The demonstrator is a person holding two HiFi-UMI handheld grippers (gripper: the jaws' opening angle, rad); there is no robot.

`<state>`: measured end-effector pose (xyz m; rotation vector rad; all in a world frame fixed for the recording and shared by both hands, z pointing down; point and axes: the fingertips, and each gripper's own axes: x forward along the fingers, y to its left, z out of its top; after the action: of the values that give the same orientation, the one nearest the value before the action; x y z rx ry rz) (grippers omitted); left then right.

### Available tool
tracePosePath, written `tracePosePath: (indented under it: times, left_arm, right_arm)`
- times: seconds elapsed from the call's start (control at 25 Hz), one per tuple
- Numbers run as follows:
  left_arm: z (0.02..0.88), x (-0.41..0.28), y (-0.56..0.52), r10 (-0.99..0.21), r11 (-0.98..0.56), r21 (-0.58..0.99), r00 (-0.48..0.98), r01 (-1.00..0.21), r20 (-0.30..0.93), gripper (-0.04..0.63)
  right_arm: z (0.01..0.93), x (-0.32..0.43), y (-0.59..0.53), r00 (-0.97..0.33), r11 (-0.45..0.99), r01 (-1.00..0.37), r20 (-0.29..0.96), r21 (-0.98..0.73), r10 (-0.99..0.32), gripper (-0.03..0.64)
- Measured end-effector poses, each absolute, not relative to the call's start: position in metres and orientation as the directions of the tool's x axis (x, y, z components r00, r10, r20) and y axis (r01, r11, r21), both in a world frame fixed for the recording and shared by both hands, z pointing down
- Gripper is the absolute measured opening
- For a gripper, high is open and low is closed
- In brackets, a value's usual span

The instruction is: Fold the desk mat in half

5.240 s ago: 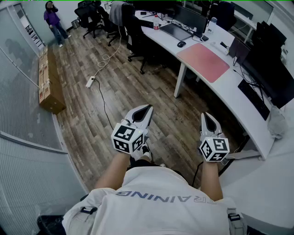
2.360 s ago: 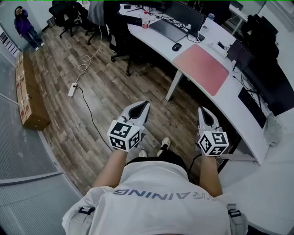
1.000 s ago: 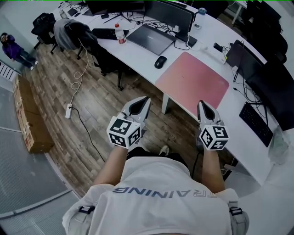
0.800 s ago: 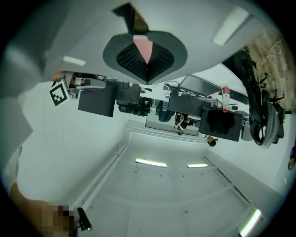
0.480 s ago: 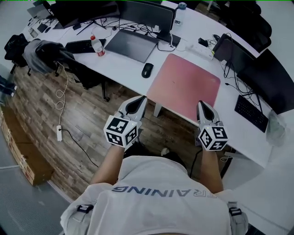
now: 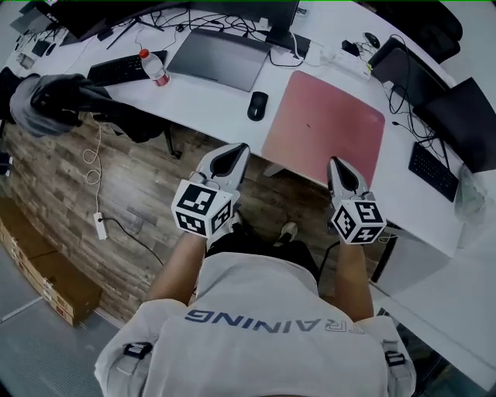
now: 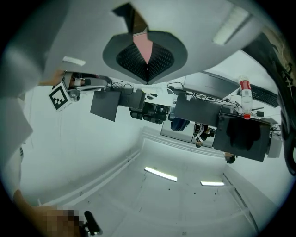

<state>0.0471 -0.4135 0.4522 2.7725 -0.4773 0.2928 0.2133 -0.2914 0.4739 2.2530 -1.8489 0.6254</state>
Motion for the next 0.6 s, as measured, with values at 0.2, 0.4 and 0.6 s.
tracePosePath:
  times: [0.2,0.4,0.6]
  left_arm:
    - [0.472,0.039,-0.413,-0.307,-0.874,0.297,0.911,-0.384,0.274,0.000]
    - [0.490,0.021,-0.408,-0.330,-0.851,0.313,0.894,-0.421,0.304,0.000]
    - [0.506,0.005,-0.404,-0.362,-0.819,0.335,0.873,-0.465,0.327,0.000]
  right_arm:
    - [0.524,0.203,-0.304,0.081,-0.196,-0.968,0.541,-0.159,-0.837,0.018]
    - [0.577,0.185,-0.328,0.015,-0.104,-0.990,0.666,-0.093,-0.746,0.161]
    - [0.626,0.155,-0.350,-0.036,0.034,-0.999,0.741,-0.018,-0.670,0.169]
